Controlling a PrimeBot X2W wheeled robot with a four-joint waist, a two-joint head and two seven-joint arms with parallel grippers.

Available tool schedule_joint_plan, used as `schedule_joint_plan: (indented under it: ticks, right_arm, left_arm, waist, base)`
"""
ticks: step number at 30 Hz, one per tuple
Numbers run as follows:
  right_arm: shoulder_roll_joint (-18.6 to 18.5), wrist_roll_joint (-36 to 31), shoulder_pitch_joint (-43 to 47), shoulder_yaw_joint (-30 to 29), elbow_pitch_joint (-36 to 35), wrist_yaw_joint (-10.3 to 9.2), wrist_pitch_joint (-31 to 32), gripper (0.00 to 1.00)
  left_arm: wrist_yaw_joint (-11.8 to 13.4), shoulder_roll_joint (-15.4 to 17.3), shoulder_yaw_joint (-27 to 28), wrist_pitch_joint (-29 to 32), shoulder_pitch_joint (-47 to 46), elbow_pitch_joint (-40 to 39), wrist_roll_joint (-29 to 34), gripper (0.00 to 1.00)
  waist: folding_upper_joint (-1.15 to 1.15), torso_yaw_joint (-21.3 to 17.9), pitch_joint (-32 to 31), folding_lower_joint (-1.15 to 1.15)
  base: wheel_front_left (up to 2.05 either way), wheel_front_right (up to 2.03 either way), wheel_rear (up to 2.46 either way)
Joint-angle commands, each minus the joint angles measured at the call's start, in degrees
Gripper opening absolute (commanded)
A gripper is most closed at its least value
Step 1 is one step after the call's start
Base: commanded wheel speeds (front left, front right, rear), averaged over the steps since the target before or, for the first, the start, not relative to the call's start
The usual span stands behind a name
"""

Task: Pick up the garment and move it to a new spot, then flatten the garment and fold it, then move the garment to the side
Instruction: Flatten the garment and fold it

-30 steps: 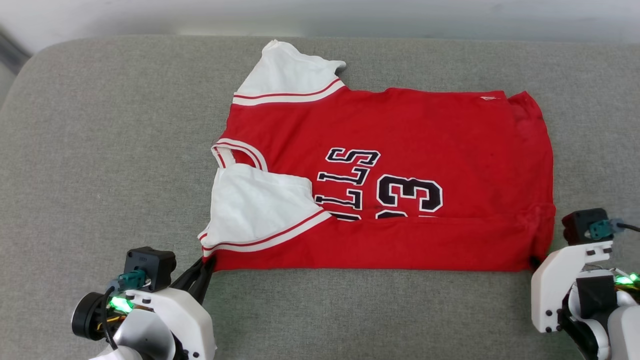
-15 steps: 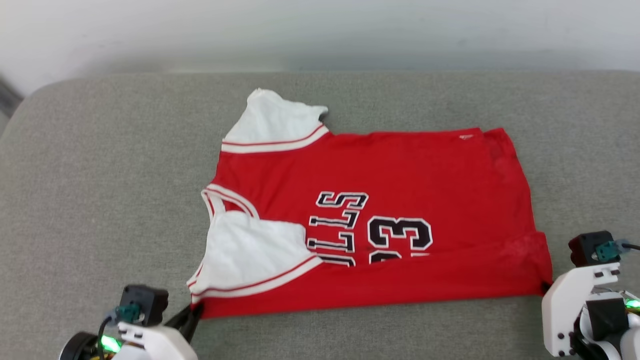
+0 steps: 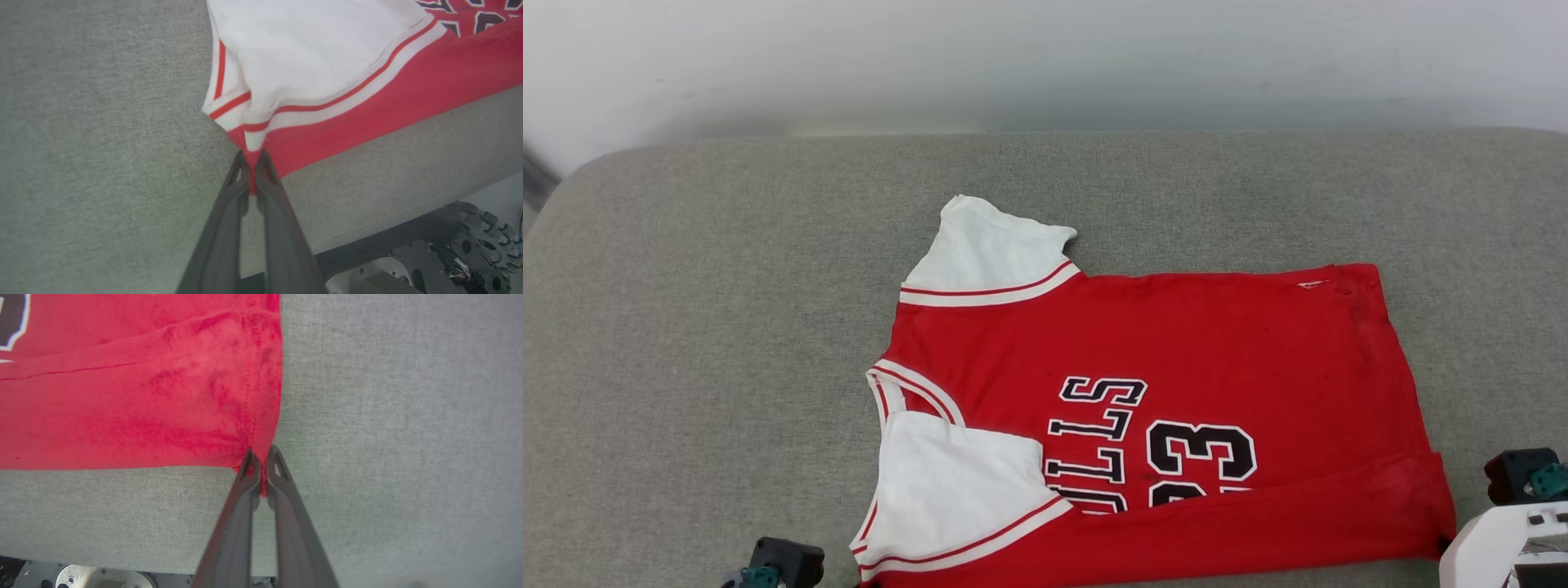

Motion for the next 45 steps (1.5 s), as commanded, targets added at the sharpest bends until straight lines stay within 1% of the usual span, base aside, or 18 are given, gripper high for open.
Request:
schedule_joint_plan:
  ticks: [1, 2, 3, 4, 5, 7, 10, 15, 16, 22, 24, 25, 27, 34, 37, 40, 42, 45]
  right_arm:
    - [0.1, -0.4, 0.2, 0.2, 0.6, -0.09, 0.0, 0.00]
    - [0.3, -0.2, 0.1, 0.5, 1.0, -0.09, 0.0, 0.00]
    - [0.4, 0.0, -0.3, 0.7, 1.2, -0.09, -0.5, 0.22]
    - [0.4, -0.2, -0.8, 0.5, 1.4, -0.09, -1.1, 1.00]
    - [0.4, -0.6, -1.1, 0.5, 1.7, -0.09, -1.6, 1.00]
    - [0.3, -0.7, -1.3, 0.8, 1.9, -0.07, -1.8, 1.00]
    - [0.0, -0.5, -3.0, 0.4, 1.4, -0.07, -4.1, 1.00]
    - [0.9, 0.0, -5.5, -0.4, 0.0, -0.07, -9.0, 1.00]
    - [1.2, -0.1, -6.0, -0.5, -0.4, -0.07, -10.2, 1.00]
    - [1.8, 0.0, -8.7, 0.8, -1.7, -0.07, -20.6, 1.00]
    - [2.0, 0.4, -9.4, 1.1, -1.7, -0.07, -24.7, 1.00]
    - [2.0, 0.4, -9.4, 1.1, -1.7, -0.07, -24.7, 1.00]
    - [2.7, 0.9, -10.1, 0.9, -1.6, -0.07, -29.3, 1.00]
    - [4.9, 0.3, -12.1, 0.7, -1.4, -0.07, -42.9, 1.00]
    - [5.9, -0.2, -13.3, 0.4, -1.4, -0.06, -46.5, 1.00]
    - [6.6, -0.9, -14.4, 0.9, -1.8, -0.06, -48.8, 1.00]
    - [6.9, -1.1, -15.1, 1.6, -2.2, -0.06, -49.7, 1.00]
    - [7.5, -1.5, -16.5, 2.4, -2.8, -0.06, -50.8, 1.00]
  left_arm:
    - [-0.4, -0.1, -0.1, 0.1, -0.4, 0.6, 0.0, 0.00]
    - [-0.5, -0.3, -0.2, -0.1, -0.7, 1.2, 0.1, 0.00]
    - [-0.7, -0.4, -0.2, -0.3, -1.0, 1.7, 0.2, 0.08]
    - [-0.7, -0.5, -0.2, -0.7, -1.4, 2.2, 0.7, 0.63]
    - [-0.8, -0.6, -0.4, -0.9, -1.5, 2.7, 0.8, 1.00]
    - [-0.8, -0.8, -0.2, -1.4, -1.7, 3.0, 0.8, 1.00]
    - [-0.6, -1.5, 1.0, -4.5, -3.1, 3.5, 1.7, 1.00]
    - [-0.5, -3.2, 3.4, -11.9, -5.1, 3.2, 3.1, 1.00]
    - [-0.7, -3.5, 4.0, -13.6, -5.5, 3.1, 3.4, 1.00]
    - [0.7, -4.7, 7.6, -24.8, -7.9, 2.7, 7.4, 1.00]
    - [1.0, -5.6, 9.0, -26.6, -8.6, 2.3, 8.3, 1.00]
    - [1.0, -5.6, 9.0, -26.6, -8.6, 2.3, 8.3, 1.00]
    - [0.9, -6.6, 10.6, -27.6, -9.0, 1.5, 9.4, 1.00]
    - [-2.2, -10.5, 16.7, -27.9, -8.9, -2.5, 14.3, 1.00]
    - [-4.4, -11.7, 19.4, -27.9, -9.8, -3.0, 15.3, 1.00]
    - [-7.2, -11.8, 20.7, -27.9, -12.4, -2.2, 15.6, 1.00]
    - [-9.0, -11.2, 21.0, -27.3, -14.7, -0.8, 14.3, 1.00]
    - [-12.2, -9.1, 20.8, -22.8, -20.3, 1.5, 12.1, 1.00]
  waist:
    - [0.00, 0.0, 0.1, 0.00]
    - [0.00, 0.0, 0.1, 0.00]
    - [0.00, 0.1, 0.2, 0.00]
    - [0.00, 0.1, 0.2, 0.00]
    - [0.00, 0.1, 0.1, 0.00]
    - [0.00, 0.1, 0.0, 0.00]
    - [0.00, 0.0, -0.6, 0.00]
    - [0.00, -0.4, -2.0, 0.00]
    - [0.00, -0.5, -2.2, 0.00]
    - [0.00, -1.3, -3.0, 0.00]
    - [0.00, -1.5, -3.0, 0.00]
    - [0.00, -1.5, -3.0, 0.00]
    - [0.00, -1.8, -3.0, 0.00]
    - [0.00, -3.2, -1.4, 0.00]
    - [0.00, -4.2, 0.4, 0.00]
    - [0.00, -5.3, 2.5, 0.00]
    - [0.00, -6.3, 4.4, 0.00]
    - [0.00, -7.9, 7.3, 0.00]
  base:
    - [0.00, 0.00, 0.00]
    - [0.00, 0.00, 0.00]
    - [0.00, 0.00, 0.00]
    - [0.00, 0.00, 0.00]
    - [0.00, 0.00, 0.00]
    - [0.00, 0.00, 0.00]
    - [0.00, 0.00, 0.00]
    - [0.00, 0.00, 0.00]
    - [0.00, 0.00, 0.00]
    - [0.00, 0.00, 0.00]
    - [0.00, 0.00, 0.00]
    - [0.00, 0.00, 0.00]
    - [0.00, 0.00, 0.00]
    - [0.00, 0.00, 0.00]
    - [0.00, 0.00, 0.00]
    - [0.00, 0.00, 0.00]
    - [0.00, 0.00, 0.00]
    - [0.00, 0.00, 0.00]
